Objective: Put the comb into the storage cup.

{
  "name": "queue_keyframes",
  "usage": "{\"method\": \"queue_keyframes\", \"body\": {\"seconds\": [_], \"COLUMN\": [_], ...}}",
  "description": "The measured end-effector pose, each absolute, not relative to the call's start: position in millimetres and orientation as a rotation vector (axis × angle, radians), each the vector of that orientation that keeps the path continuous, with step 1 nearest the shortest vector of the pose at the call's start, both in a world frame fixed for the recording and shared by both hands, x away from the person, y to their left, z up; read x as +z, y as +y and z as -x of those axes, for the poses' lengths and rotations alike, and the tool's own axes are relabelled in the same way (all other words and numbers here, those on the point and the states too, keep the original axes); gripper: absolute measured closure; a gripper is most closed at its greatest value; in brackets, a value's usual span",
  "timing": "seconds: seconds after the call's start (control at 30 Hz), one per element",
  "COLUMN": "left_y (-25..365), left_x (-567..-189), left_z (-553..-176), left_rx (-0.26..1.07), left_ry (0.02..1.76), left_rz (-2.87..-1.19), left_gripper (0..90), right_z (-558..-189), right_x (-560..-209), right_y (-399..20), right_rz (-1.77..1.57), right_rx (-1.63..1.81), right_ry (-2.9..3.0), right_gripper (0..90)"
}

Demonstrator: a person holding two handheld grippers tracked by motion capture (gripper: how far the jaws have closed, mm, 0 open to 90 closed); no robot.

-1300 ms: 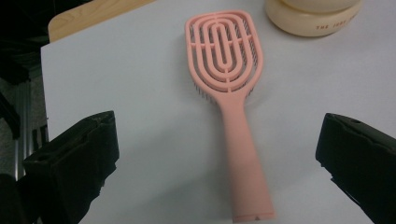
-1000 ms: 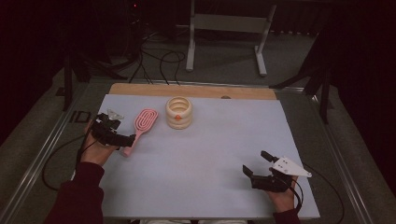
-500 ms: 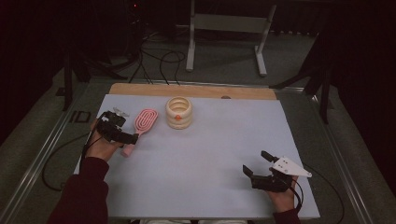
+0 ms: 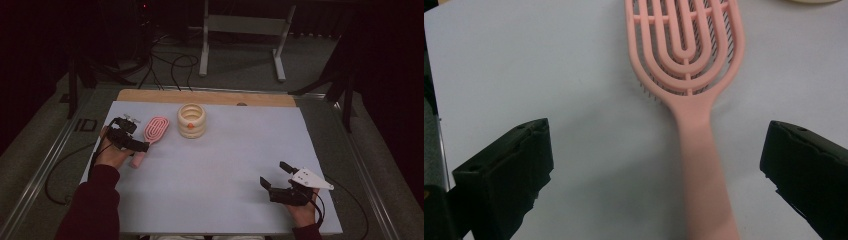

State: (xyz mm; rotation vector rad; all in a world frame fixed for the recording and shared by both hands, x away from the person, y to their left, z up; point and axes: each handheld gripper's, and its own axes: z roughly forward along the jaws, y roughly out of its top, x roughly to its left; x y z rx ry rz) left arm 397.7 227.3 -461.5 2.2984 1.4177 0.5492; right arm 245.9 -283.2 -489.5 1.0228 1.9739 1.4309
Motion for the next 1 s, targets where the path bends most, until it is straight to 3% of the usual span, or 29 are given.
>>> {"method": "queue_keyframes", "body": {"seconds": [1.0], "left_y": [217.8], "left_x": [-482.5], "left_z": [-420.7], "left_rx": [0.452], "left_ry": [1.502], "left_rz": [-2.323], "left_gripper": [4.6], "right_z": [-246.7], "right_x": [-489.9], "right_y": [-284.1], "right_rz": [-1.019], "right_rx": [1.422], "right_ry": [1.972], "right_gripper": [8.0]}}
